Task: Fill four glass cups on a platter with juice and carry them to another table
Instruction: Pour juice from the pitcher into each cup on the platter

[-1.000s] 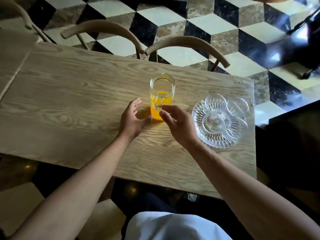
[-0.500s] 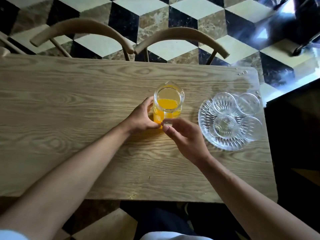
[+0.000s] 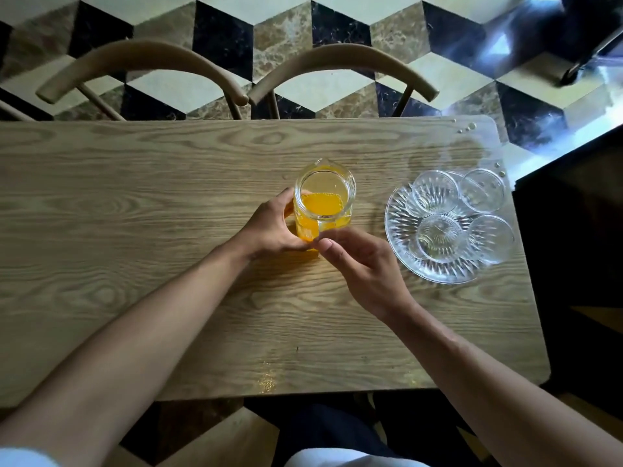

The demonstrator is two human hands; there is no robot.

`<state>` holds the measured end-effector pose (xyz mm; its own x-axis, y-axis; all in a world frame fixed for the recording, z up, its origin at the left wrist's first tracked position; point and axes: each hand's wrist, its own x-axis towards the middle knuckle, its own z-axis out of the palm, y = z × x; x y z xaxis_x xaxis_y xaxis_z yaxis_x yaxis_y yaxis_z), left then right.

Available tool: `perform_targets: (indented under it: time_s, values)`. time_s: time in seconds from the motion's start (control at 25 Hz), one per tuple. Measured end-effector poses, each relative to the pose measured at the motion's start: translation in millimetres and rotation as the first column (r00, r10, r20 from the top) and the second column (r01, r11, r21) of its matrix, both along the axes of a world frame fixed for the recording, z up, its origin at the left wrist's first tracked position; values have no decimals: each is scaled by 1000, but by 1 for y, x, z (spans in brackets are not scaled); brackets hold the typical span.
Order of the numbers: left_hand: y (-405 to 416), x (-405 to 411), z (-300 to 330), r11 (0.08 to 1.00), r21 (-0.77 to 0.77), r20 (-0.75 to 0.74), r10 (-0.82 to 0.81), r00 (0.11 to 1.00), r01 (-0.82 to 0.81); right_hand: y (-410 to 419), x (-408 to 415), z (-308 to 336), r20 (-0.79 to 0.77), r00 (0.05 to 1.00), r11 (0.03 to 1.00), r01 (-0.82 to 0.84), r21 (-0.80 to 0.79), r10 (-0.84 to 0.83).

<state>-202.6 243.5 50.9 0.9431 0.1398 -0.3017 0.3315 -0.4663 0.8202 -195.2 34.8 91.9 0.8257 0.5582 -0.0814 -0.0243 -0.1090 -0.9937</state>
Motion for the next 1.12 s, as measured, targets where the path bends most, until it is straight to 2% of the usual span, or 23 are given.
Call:
perform_targets:
  time_s: [0.12, 0.32, 0.48, 0.6, 0.72, 0.88, 1.12]
  values:
    - [-3, -5, 5, 999, 32, 10, 35, 999, -35, -4, 2, 7, 14, 999, 999, -29, -15, 30]
    - [-29, -30, 9, 979, 107, 18, 172, 985, -173, -25, 1, 19, -59, 996, 995, -68, 73, 73]
    - [-68, -54, 17, 948, 106, 40, 296, 954, -299, -56, -5, 35, -85, 990, 984, -103, 147, 116]
    - [-119, -70, 30, 917, 65, 82, 388, 918, -393, -95, -8, 48, -89, 986, 976, -123, 180, 141]
    - [-176, -83, 35, 877, 12, 130, 475, 870, -480, -132, -12, 55, -99, 991, 980, -69, 186, 89]
    - [-265, -90, 39, 812, -73, 94, 584, 806, -579, -196, -15, 64, -104, 993, 979, -32, 199, 54]
    - [-372, -79, 33, 774, -139, 49, 629, 776, -618, -283, -6, 64, -139, 990, 986, 31, 167, -7]
